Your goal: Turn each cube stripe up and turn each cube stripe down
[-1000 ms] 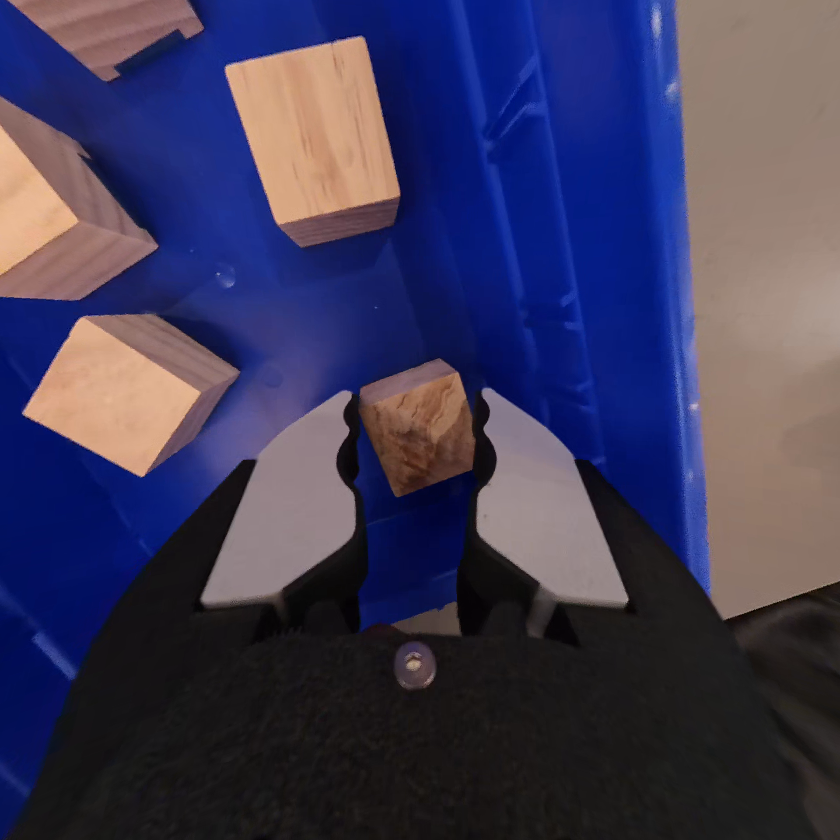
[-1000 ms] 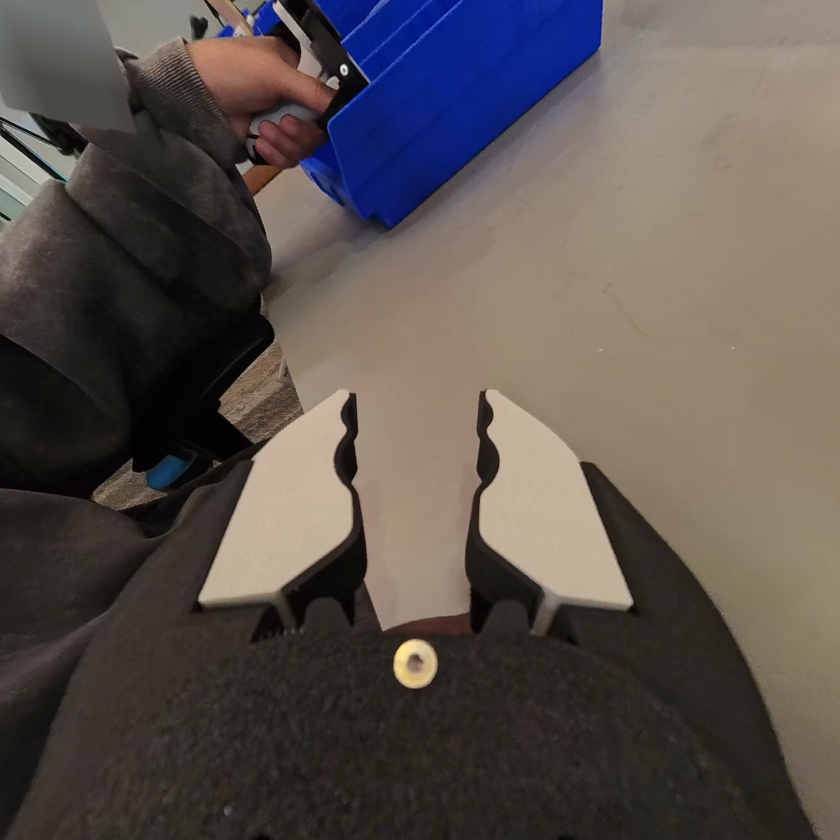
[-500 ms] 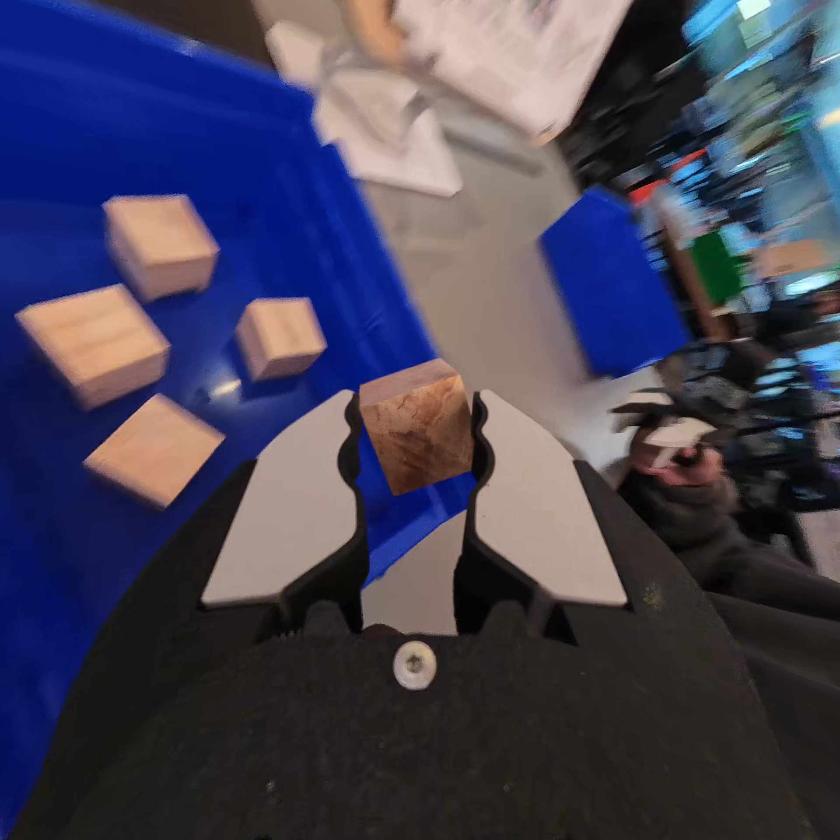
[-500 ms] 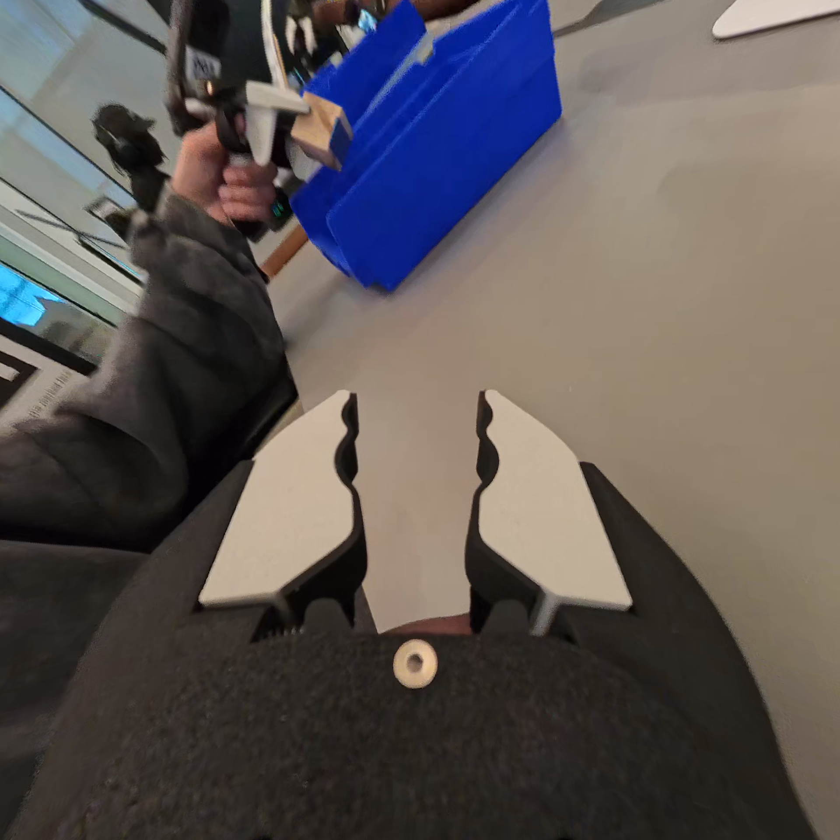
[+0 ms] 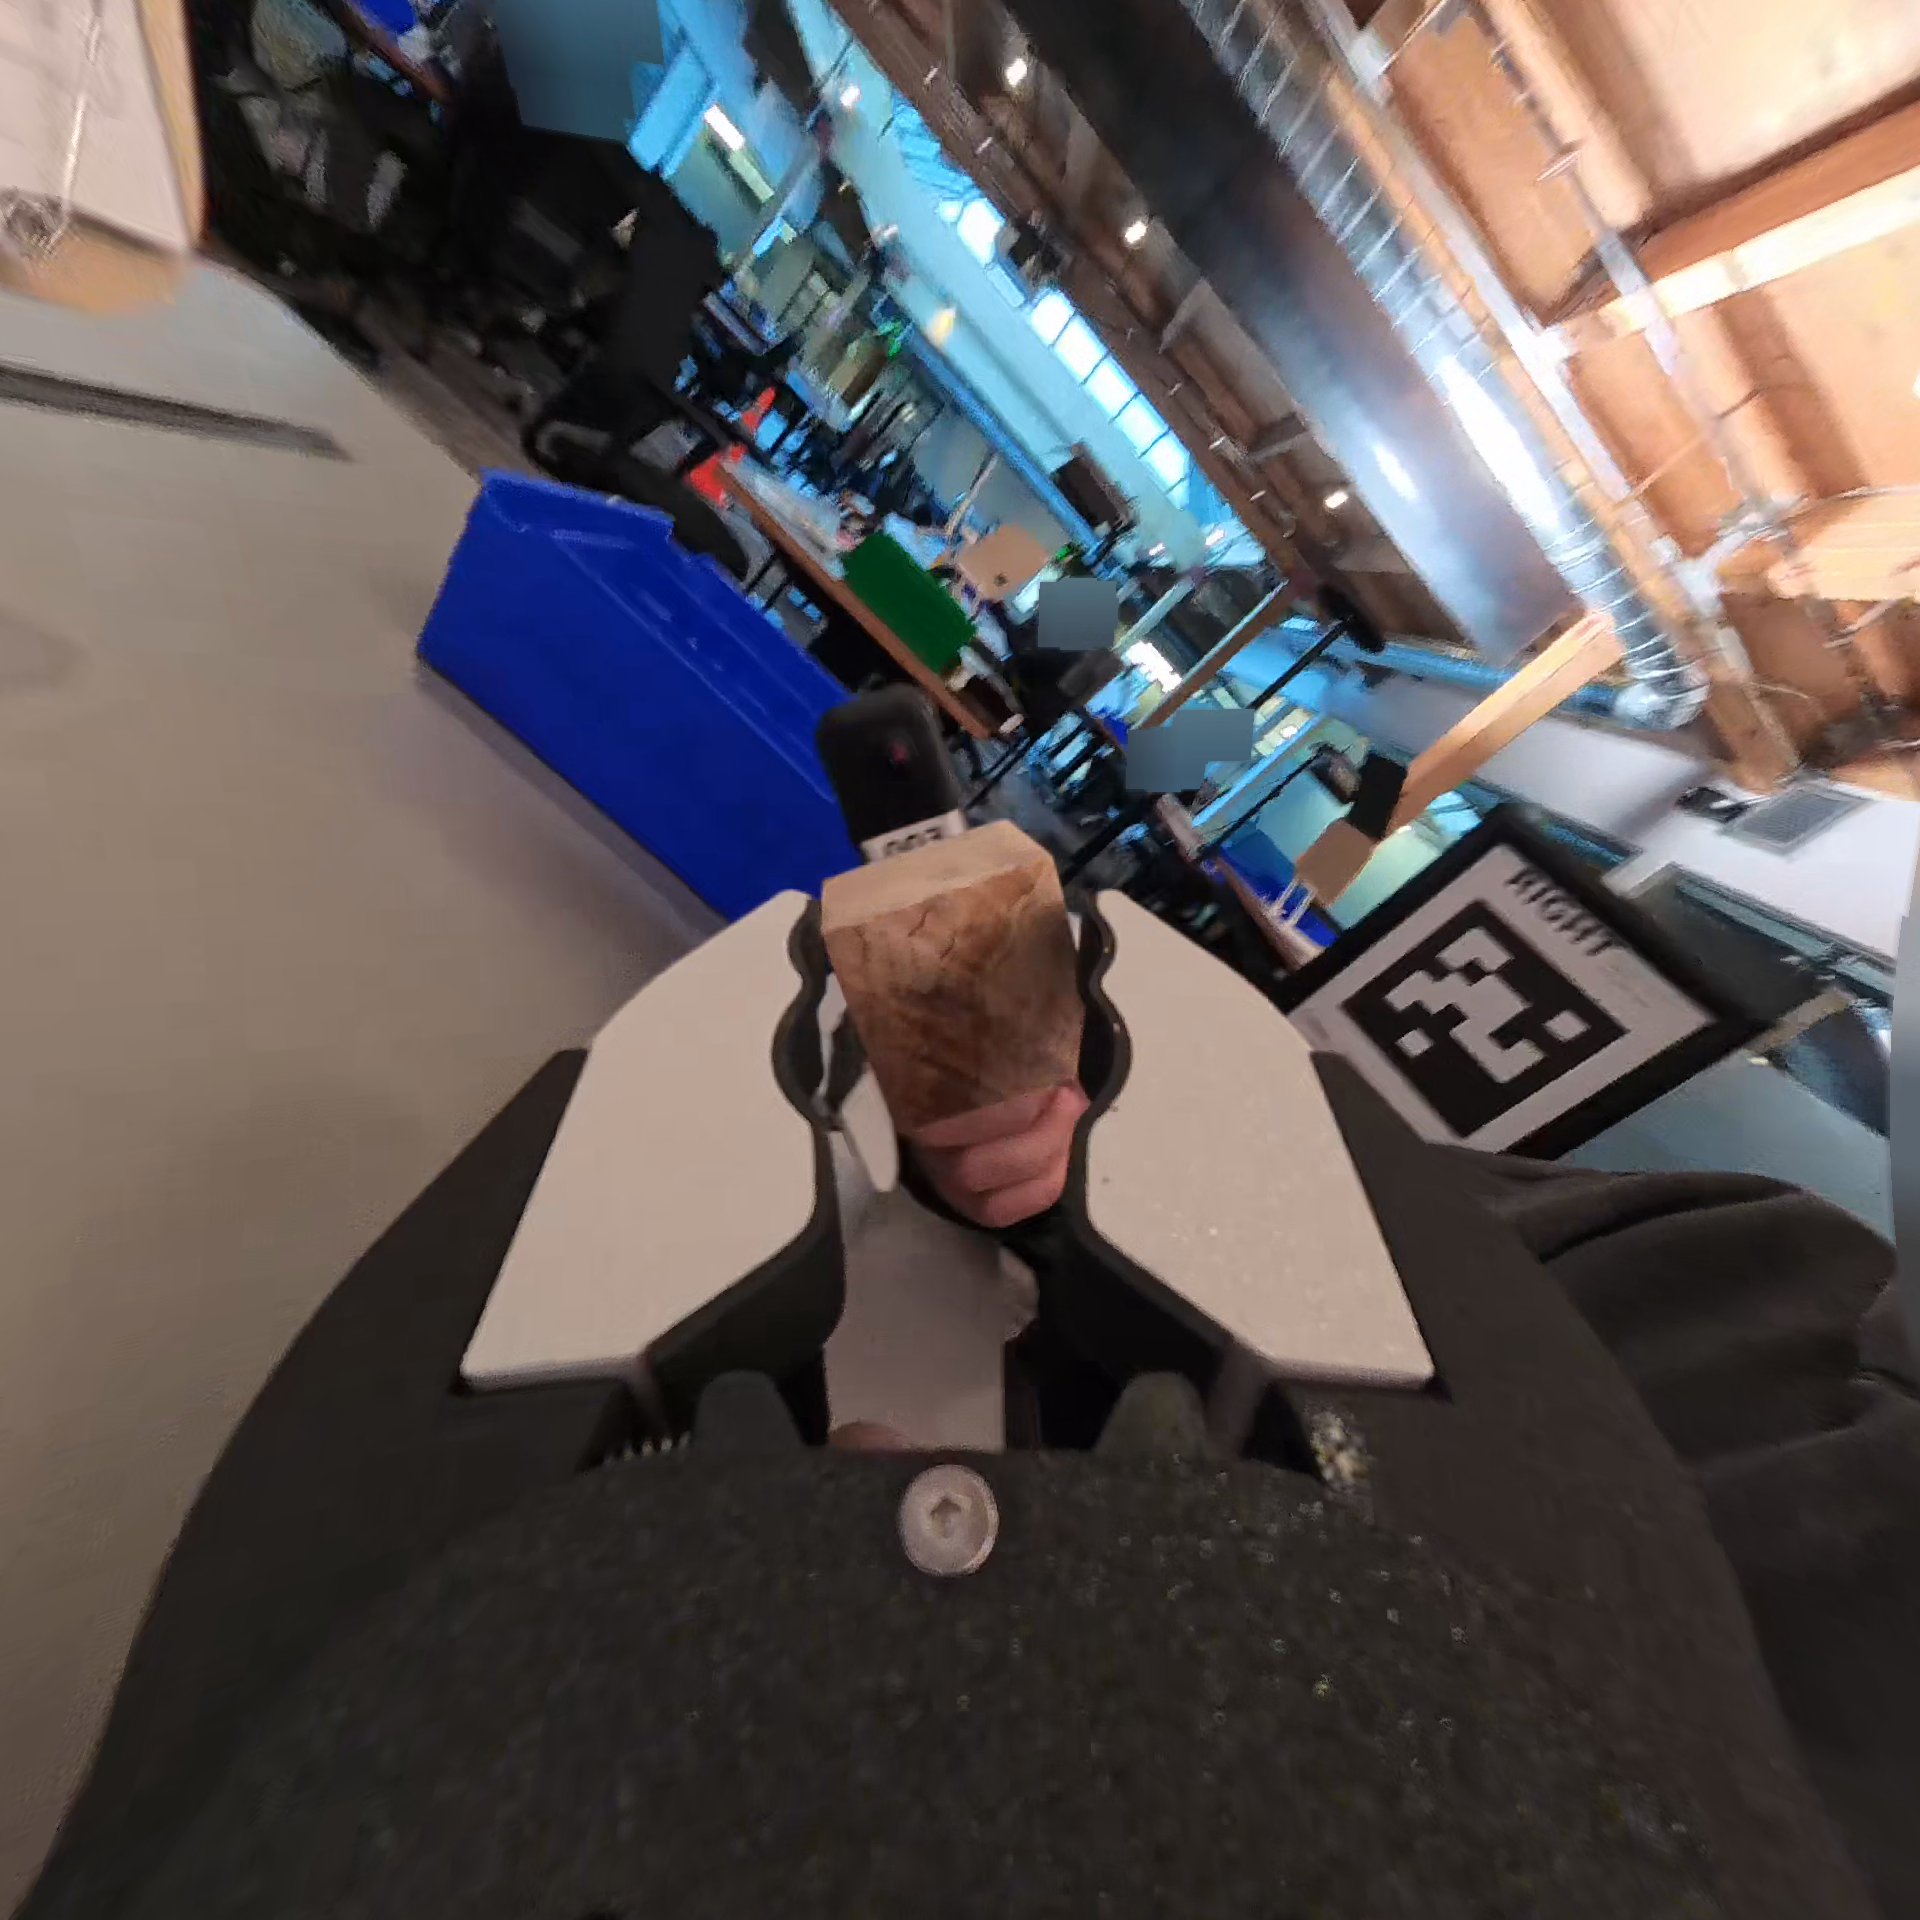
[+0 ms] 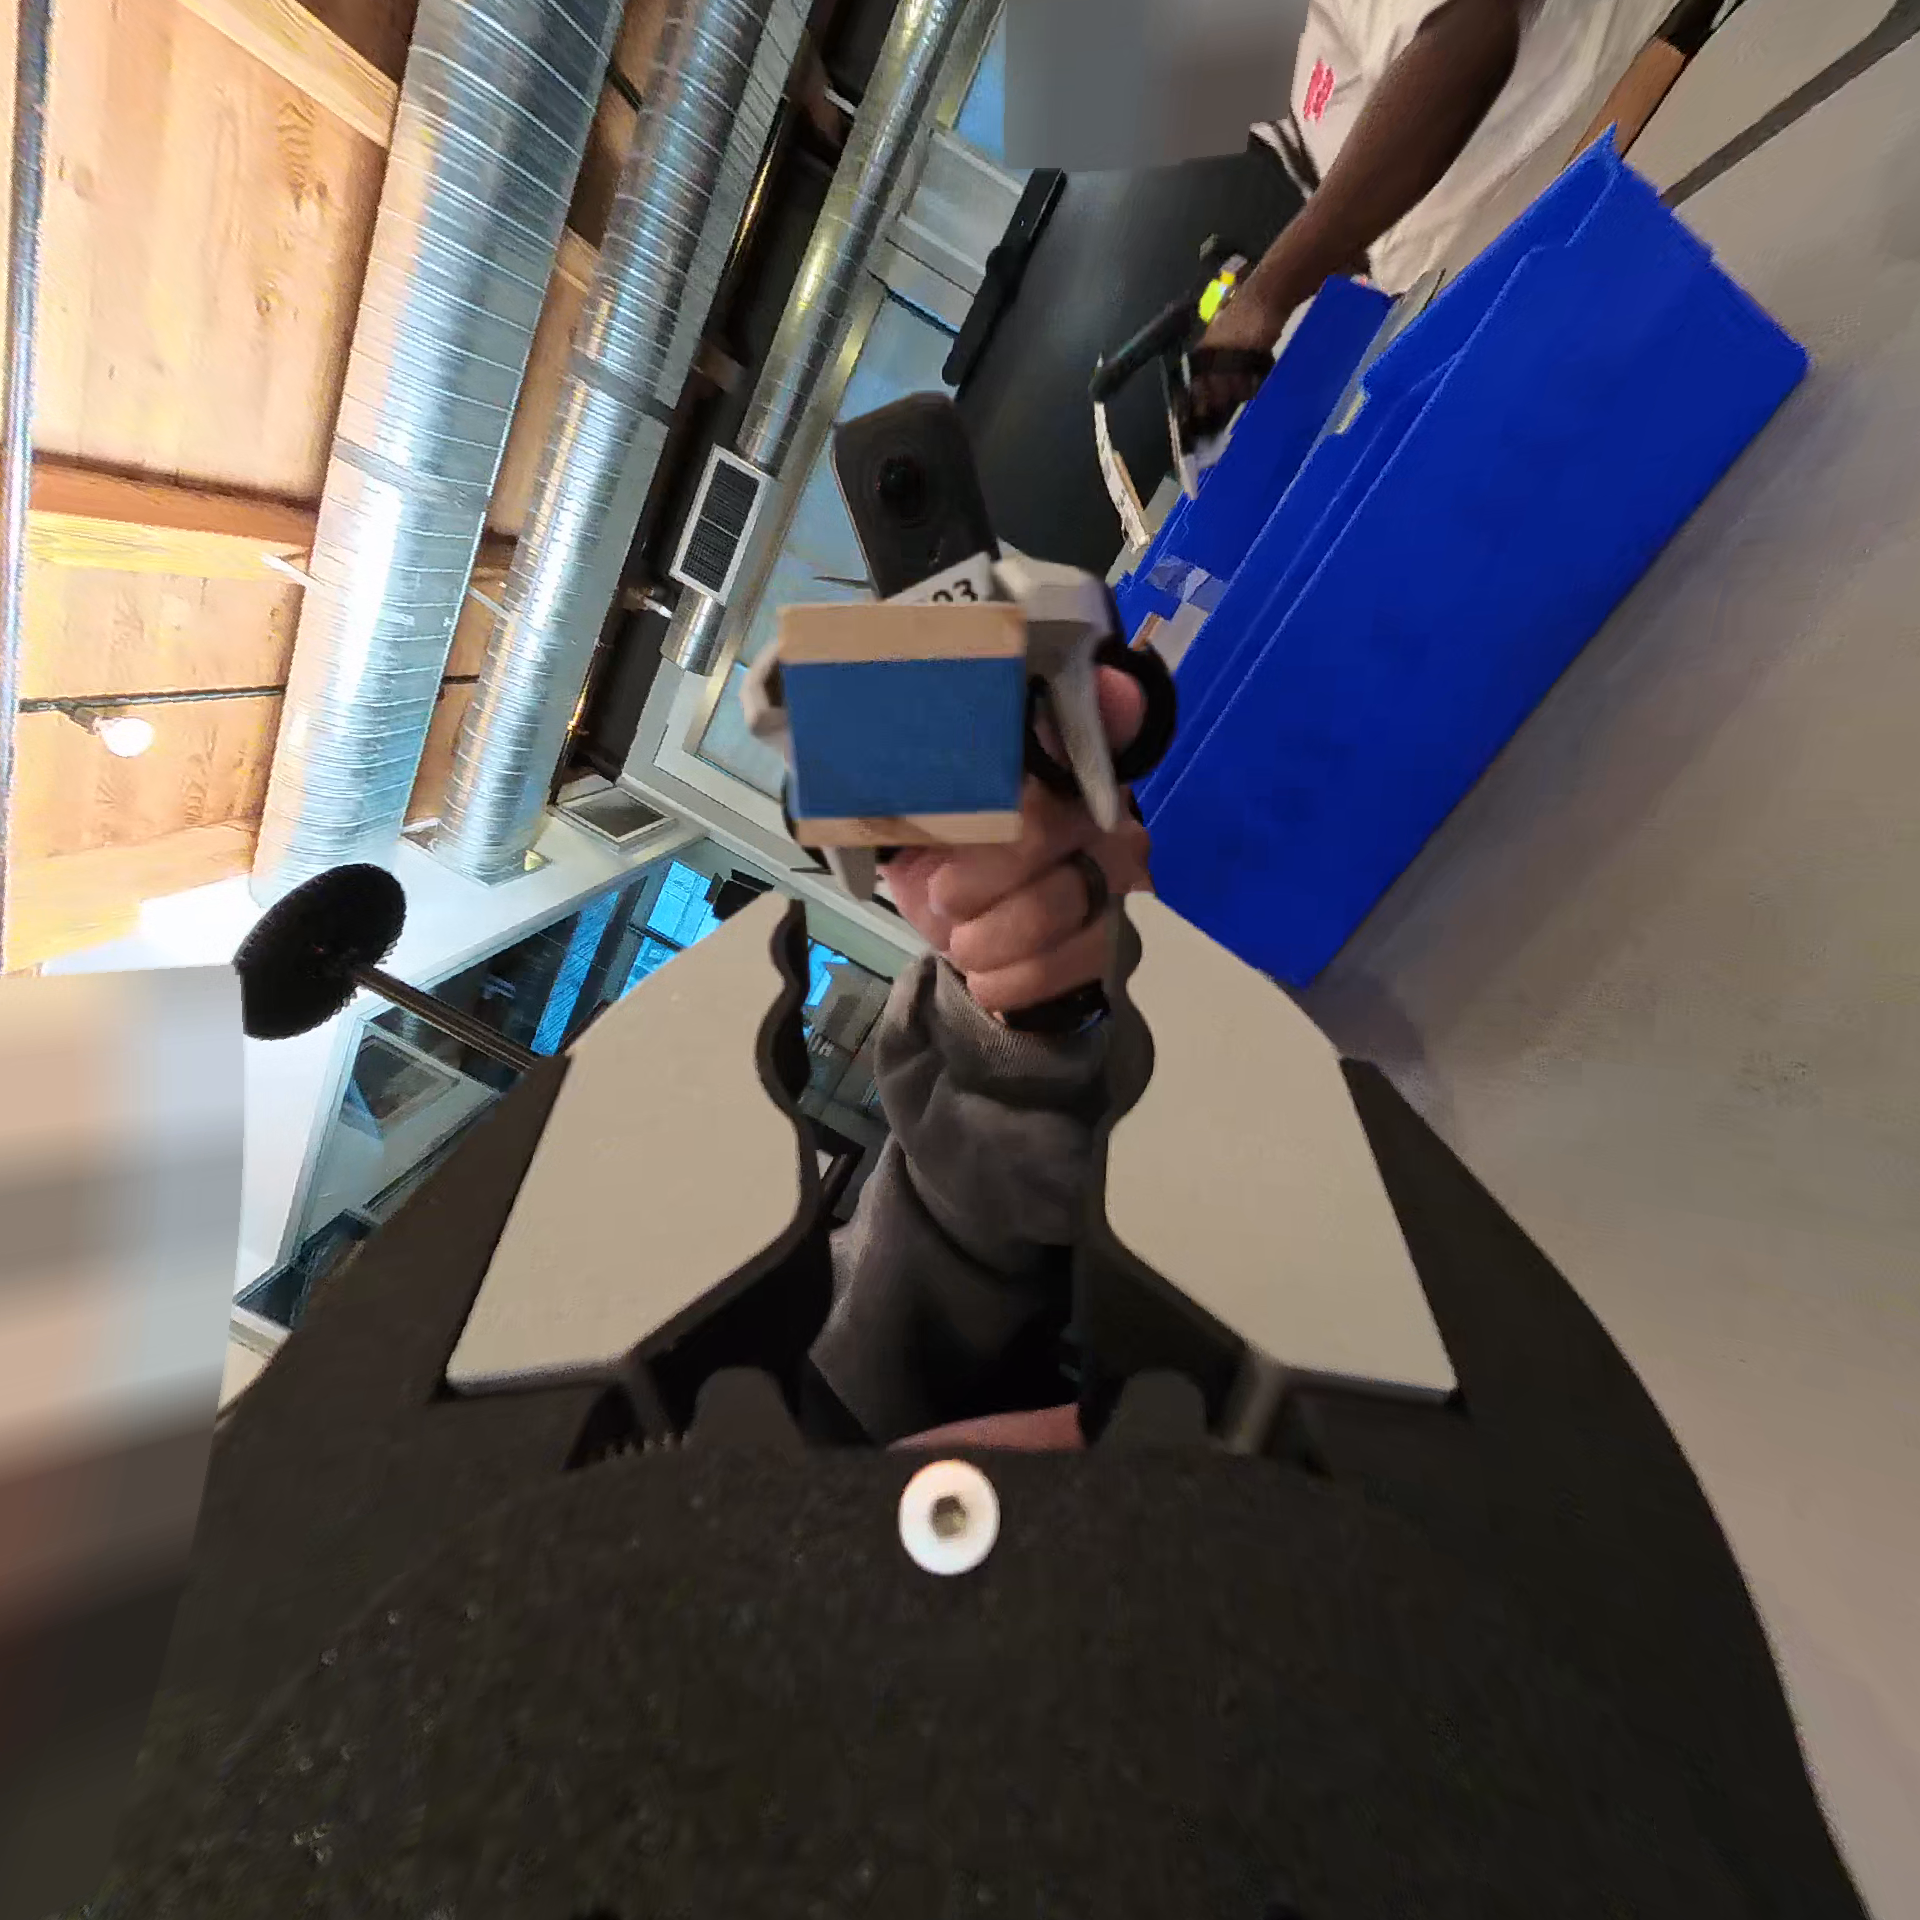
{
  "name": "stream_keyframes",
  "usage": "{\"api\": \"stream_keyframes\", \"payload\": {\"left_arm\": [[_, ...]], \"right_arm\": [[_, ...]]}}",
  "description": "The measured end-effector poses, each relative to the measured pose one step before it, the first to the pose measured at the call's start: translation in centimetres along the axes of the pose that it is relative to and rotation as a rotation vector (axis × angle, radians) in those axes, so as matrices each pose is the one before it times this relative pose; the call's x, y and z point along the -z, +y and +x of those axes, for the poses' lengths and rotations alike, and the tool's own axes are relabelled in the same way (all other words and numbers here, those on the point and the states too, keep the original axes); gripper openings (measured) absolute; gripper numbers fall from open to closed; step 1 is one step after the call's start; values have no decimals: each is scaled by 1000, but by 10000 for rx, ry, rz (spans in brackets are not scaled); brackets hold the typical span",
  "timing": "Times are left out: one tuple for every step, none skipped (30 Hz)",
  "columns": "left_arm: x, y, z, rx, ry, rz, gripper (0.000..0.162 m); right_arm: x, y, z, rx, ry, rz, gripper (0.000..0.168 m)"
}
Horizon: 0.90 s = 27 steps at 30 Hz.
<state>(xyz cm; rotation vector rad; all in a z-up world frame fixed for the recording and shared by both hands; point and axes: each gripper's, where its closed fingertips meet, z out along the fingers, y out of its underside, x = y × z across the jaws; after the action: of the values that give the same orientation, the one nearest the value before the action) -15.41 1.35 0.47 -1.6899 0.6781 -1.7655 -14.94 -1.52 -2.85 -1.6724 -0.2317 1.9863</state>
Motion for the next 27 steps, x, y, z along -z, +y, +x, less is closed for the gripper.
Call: {"api": "stream_keyframes", "payload": {"left_arm": [[-317,485,-418,-135,-210,-87,46],[-166,276,14,-60,105,52,45],[-124,340,131,82,221,2,46],[-109,408,-101,69,39,-77,46],[-97,467,-295,-59,-151,-143,46],[-119,497,-181,-88,-98,-206,46],[-127,271,39,-15,44,-52,46],[-135,68,78,94,65,54,46],[-95,-8,-31,71,-4,69,46],[-77,62,-48,-17,-23,14,46],[-20,98,71,-32,33,-26,46],[82,54,63,30,-17,-60,45],[249,-106,35,21,-131,-19,45],[567,-507,105,-49,-204,247,50],[830,-587,88,-43,-290,301,64],[947,-339,-339,-15,-586,159,68],[1002,-5,-1104,-3,-1055,67,69],[942,304,-1435,-114,-1214,128,70],[777,687,-1294,-218,-1107,194,70],[533,1355,-1099,-210,-998,86,69],[344,2116,-693,-233,-750,-141,69],[254,2311,-158,-292,-381,-151,69],[282,1892,-175,-201,-434,39,66],[274,1522,140,-240,-267,-45,64],[228,1168,681,-331,71,-222,64],[237,653,839,-431,176,-219,64],[203,177,596,-503,51,-112,64]], "right_arm": [[-236,308,-133,-28,-183,-73,55],[-129,138,-137,-49,-150,10,55],[-49,-18,19,-12,-18,88,55],[30,-136,165,44,85,123,55],[53,-112,277,68,139,87,54],[36,-94,204,39,60,65,53],[18,-11,169,1,22,12,50],[8,93,182,44,23,-23,44],[55,51,56,31,-37,5,44],[130,-78,94,61,76,73,44],[77,66,-19,159,69,-38,43],[113,-73,-6,244,113,33,43],[144,-189,16,312,173,100,43],[181,-163,142,280,255,8,43],[206,-88,167,216,241,-103,43],[265,-160,187,192,260,-61,44],[354,-298,205,231,302,51,44],[388,-323,125,239,243,58,44],[359,-268,73,248,205,5,44],[358,-297,176,258,263,14,44],[376,-322,186,271,271,24,44],[404,-371,104,276,213,42,43],[476,-476,139,264,248,70,43],[559,-584,147,298,302,49,43],[725,-844,67,366,320,83,44],[961,-1198,-29,466,328,167,44],[1249,-1522,6,602,425,190,44]]}}
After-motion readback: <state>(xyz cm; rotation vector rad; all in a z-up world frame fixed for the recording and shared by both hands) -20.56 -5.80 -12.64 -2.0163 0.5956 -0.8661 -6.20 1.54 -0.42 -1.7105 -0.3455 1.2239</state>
